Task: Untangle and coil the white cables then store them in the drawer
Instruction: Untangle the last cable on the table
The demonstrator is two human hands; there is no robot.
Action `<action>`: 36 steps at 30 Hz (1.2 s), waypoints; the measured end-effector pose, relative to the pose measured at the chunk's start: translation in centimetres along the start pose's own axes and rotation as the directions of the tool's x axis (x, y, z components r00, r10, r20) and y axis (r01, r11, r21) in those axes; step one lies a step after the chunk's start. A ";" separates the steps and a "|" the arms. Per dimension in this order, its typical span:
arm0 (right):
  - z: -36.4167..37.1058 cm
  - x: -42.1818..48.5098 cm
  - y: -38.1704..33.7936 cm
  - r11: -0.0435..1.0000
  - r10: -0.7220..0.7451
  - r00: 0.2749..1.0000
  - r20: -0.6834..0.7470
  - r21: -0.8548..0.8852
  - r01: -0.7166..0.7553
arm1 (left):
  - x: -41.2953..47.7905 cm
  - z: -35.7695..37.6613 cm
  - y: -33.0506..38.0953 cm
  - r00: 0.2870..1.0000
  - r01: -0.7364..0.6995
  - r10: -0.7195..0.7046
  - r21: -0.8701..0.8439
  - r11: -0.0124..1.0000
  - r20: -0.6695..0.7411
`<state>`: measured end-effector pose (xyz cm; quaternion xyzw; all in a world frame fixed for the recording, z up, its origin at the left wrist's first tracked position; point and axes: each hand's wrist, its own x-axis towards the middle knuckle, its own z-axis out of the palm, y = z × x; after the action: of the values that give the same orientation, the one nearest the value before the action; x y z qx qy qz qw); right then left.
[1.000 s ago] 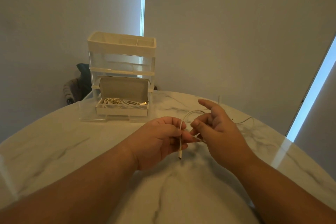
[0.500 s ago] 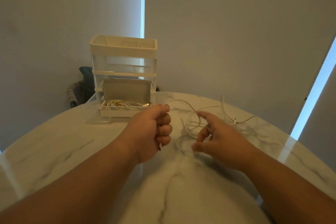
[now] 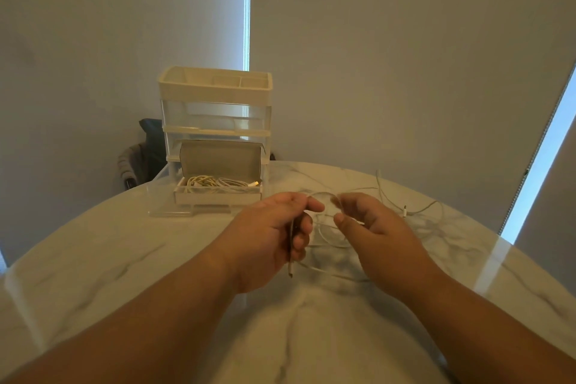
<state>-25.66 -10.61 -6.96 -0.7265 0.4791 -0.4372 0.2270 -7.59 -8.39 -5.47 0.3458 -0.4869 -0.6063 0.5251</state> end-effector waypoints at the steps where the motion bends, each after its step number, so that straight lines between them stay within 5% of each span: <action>1: 0.2 0.0 0.0 0.998 0.025 1.000 -0.012 0.054 -0.024 | -0.1 0.2 0.0 1.000 -0.005 0.005 -0.007 1.000 0.013; 5: 0.8 0.4 0.2 0.905 0.154 0.988 0.007 0.401 -0.144 | -0.1 0.3 -0.1 0.999 -0.012 0.012 -0.023 1.000 0.029; 11: 0.1 1.0 0.6 0.811 0.260 0.963 -0.064 0.555 -0.183 | -0.4 0.2 0.1 0.999 0.015 -0.019 0.132 0.991 0.033; 17: -0.4 0.6 0.2 0.931 0.152 0.971 -0.186 0.357 -0.077 | -0.6 0.1 -0.3 0.991 0.112 -0.130 0.323 0.940 0.034; 22: -0.7 0.3 -0.1 0.977 0.046 0.971 -0.236 0.215 0.006 | -0.9 0.2 0.1 0.967 0.200 -0.238 0.310 0.930 0.091; 29: -0.9 0.4 0.3 0.998 0.015 0.976 -0.218 0.064 -0.001 | -1.1 0.1 0.6 0.960 0.182 -0.198 0.097 0.978 0.200; 36: -1.1 0.8 0.8 1.000 0.018 0.981 -0.191 0.022 -0.014 | -1.4 0.5 0.6 0.956 0.211 -0.235 0.142 0.967 0.177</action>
<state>-26.92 -11.57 -6.69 -0.6747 0.5000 -0.5082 0.1909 -7.56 -6.90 -4.93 0.3697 -0.5290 -0.6615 0.3819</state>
